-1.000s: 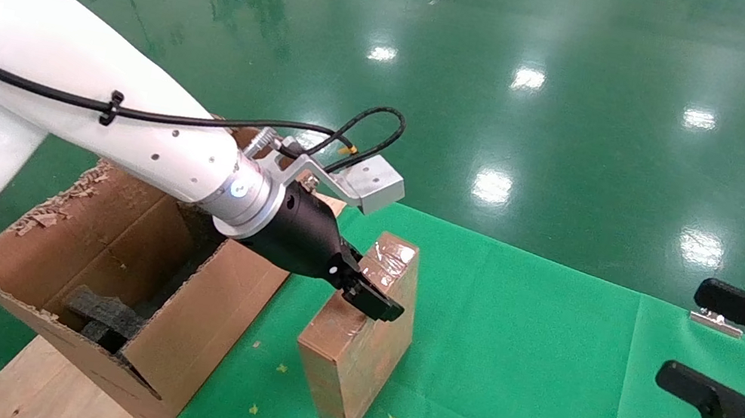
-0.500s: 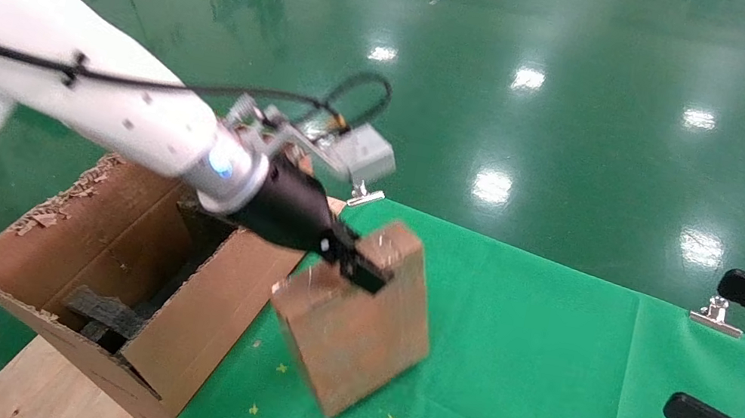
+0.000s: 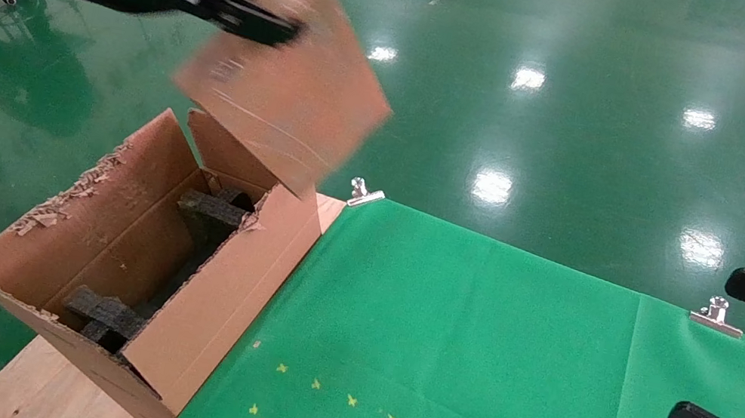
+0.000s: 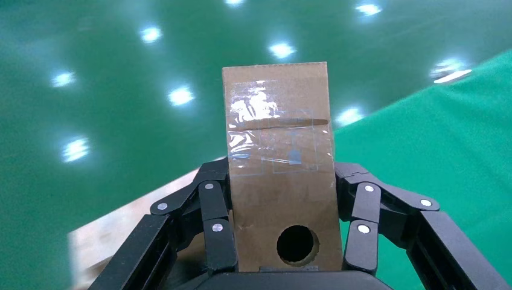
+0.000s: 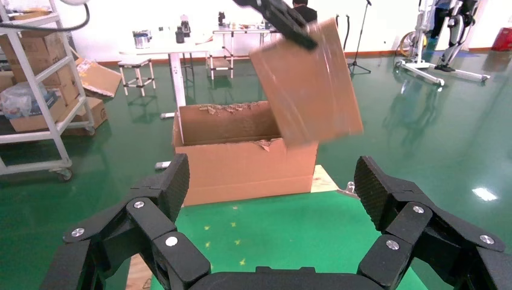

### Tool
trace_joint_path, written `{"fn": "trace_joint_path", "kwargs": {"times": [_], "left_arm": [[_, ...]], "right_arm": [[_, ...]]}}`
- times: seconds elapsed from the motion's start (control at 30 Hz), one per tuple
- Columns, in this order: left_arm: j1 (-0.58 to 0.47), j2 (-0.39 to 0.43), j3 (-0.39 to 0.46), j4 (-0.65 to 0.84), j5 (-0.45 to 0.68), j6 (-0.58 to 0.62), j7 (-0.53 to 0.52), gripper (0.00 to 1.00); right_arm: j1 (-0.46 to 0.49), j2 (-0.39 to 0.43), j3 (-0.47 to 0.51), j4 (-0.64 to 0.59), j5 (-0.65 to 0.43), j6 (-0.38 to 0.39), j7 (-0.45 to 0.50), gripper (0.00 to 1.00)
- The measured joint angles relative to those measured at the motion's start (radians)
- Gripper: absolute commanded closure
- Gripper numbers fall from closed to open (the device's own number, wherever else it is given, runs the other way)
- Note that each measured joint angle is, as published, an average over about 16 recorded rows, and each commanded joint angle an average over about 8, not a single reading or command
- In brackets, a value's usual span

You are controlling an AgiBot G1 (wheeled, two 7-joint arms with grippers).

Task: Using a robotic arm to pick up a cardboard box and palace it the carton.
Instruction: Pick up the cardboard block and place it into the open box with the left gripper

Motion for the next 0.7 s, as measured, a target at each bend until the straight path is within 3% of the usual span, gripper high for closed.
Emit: {"fn": "trace_joint_path", "kwargs": {"times": [0.37,0.7], "left_arm": [[0.037,-0.122,0.013,0.211,0.055,-0.023,0.196,1.00],[0.097,-0.100,0.044,0.479,0.119,-0.161,0.362,1.00]], "right_arm": [[0.000,0.000,0.000,0.000,0.000,0.000,0.000,0.00],[0.000,0.000,0.000,0.000,0.000,0.000,0.000,0.00]]}}
